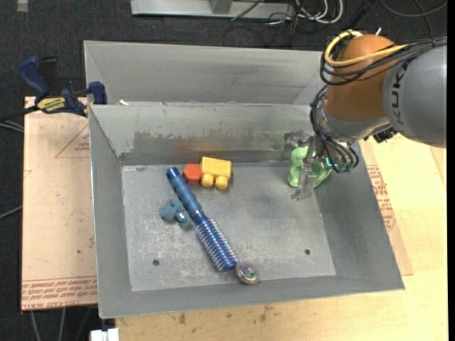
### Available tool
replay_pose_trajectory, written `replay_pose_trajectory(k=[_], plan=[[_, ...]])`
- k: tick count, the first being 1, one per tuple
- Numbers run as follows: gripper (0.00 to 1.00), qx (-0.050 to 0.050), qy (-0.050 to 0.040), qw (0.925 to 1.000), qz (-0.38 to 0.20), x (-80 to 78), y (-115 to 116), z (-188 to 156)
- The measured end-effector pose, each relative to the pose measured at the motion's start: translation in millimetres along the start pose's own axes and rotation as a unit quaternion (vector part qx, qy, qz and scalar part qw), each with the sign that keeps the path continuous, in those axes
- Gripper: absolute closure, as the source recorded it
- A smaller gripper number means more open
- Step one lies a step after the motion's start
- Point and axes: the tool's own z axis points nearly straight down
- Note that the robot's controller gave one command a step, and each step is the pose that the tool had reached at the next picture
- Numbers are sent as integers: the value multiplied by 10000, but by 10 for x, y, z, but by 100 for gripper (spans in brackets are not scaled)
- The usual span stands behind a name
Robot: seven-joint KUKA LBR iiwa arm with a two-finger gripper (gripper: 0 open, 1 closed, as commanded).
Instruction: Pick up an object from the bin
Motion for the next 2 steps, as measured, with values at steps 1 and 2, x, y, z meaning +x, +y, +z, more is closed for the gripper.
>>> replay_pose_trajectory(k=[1,2], plan=[[0,4,-24,9919,-1269,-104,-607,613],[100,3,-42,9919,-1272,-116,-597,592]])
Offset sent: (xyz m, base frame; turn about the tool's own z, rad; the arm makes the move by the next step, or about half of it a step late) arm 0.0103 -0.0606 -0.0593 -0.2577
